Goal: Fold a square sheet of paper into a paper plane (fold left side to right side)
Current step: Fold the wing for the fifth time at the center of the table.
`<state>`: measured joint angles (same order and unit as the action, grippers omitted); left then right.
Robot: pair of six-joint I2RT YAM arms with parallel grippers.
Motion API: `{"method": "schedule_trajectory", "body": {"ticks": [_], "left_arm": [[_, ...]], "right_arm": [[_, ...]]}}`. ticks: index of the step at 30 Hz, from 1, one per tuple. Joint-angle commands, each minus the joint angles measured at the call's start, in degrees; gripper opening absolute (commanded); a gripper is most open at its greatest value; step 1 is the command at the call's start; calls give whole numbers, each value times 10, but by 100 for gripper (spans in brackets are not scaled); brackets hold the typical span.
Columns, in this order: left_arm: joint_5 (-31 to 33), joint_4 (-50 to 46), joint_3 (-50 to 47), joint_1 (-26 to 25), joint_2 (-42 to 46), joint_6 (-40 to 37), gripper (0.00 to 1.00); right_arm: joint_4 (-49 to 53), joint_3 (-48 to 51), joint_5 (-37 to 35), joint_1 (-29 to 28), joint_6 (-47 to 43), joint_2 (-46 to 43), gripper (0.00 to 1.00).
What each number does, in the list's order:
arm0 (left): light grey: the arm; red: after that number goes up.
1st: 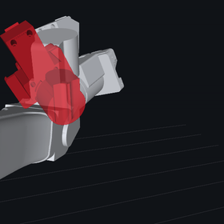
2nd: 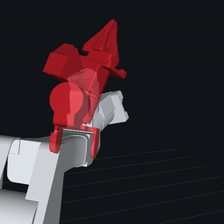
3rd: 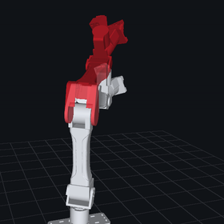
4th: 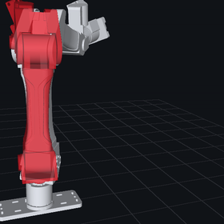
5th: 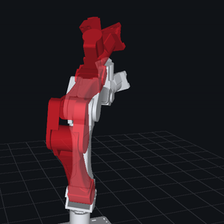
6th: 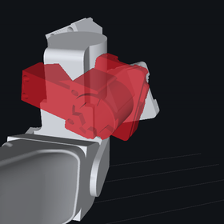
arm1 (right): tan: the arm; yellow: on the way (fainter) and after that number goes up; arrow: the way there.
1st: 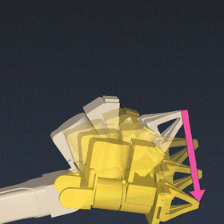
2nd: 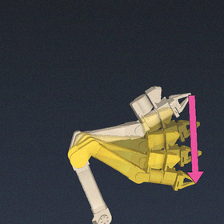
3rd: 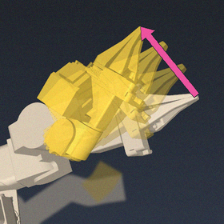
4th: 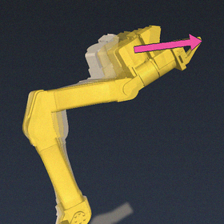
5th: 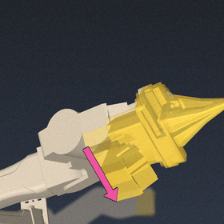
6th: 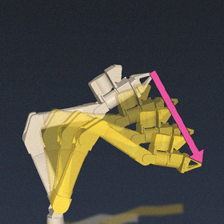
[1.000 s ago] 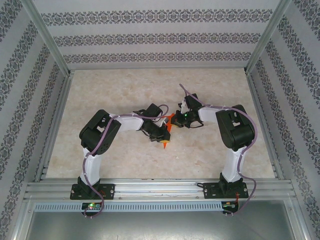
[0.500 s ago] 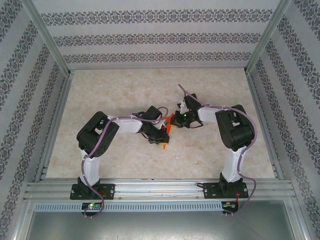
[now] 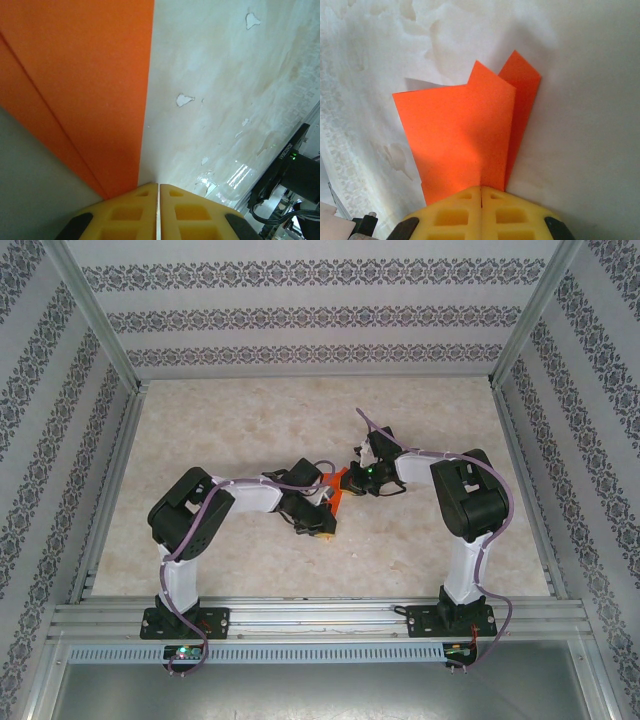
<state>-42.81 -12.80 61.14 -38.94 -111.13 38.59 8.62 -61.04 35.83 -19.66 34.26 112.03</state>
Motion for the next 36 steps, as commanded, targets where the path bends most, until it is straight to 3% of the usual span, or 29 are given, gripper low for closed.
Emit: {"method": "schedule_trajectory", "body": {"ticks": [1, 12, 15, 24, 36], "left_arm": [[6, -68, -26, -16, 2, 10, 11], [23, -59, -29, -16, 40, 1, 12], [42, -61, -22, -16, 60, -8, 17], [97, -48, -10, -12, 120, -32, 20], [227, -24, -32, 3, 202, -60, 35]], "right_arm": [[79, 20, -88, -6, -11, 46, 0], [79, 10, -79, -7, -10, 45, 0], [79, 6, -78, -7, -7, 43, 0], [84, -9, -79, -8, -9, 29, 0], [94, -25, -97, -12, -22, -19, 16]]}}
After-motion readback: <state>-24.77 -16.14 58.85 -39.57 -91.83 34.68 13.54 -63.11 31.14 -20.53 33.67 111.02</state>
